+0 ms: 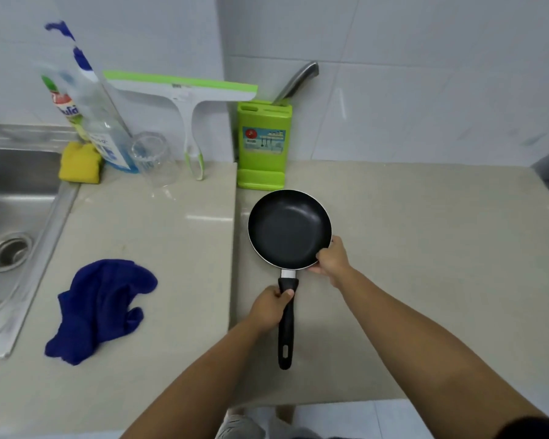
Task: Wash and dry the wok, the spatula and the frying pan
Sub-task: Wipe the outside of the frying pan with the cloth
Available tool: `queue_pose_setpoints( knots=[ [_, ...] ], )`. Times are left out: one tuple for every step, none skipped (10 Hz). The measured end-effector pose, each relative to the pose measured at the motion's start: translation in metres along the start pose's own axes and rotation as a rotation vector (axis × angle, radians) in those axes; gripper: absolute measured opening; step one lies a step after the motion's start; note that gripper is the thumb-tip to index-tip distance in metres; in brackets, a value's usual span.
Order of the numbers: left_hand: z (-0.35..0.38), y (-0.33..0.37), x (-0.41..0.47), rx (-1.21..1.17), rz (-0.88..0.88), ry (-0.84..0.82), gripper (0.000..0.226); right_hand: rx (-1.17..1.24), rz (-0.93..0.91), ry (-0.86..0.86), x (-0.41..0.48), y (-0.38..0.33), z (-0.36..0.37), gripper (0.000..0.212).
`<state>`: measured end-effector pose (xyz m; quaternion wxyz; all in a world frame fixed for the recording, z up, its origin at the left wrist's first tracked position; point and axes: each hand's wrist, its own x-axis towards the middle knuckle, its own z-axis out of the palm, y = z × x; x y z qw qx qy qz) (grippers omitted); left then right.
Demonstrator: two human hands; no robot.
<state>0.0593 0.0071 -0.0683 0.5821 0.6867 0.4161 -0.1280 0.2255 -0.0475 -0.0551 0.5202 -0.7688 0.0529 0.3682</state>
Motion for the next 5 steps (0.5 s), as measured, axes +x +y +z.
queue_pose_setpoints(
  knots=[
    [0.002,-0.002,0.002,-0.01,-0.014,0.009,0.037,-0.005,-0.014,-0.028,-0.005,-0.005,-0.003,0.037],
    [0.003,0.003,-0.001,-0.012,-0.018,0.043,0.037,-0.025,-0.031,-0.075,-0.012,-0.012,-0.006,0.036],
    [0.001,0.008,-0.01,0.068,0.013,0.039,0.032,-0.094,-0.037,-0.146,-0.014,-0.013,-0.01,0.035],
    [-0.001,0.009,-0.019,0.161,0.024,0.002,0.035,-0.197,-0.027,-0.155,-0.015,-0.012,-0.011,0.042],
    [-0.011,0.021,-0.029,0.325,0.038,0.108,0.051,-0.504,-0.122,-0.079,-0.015,-0.013,-0.005,0.074]
  ],
)
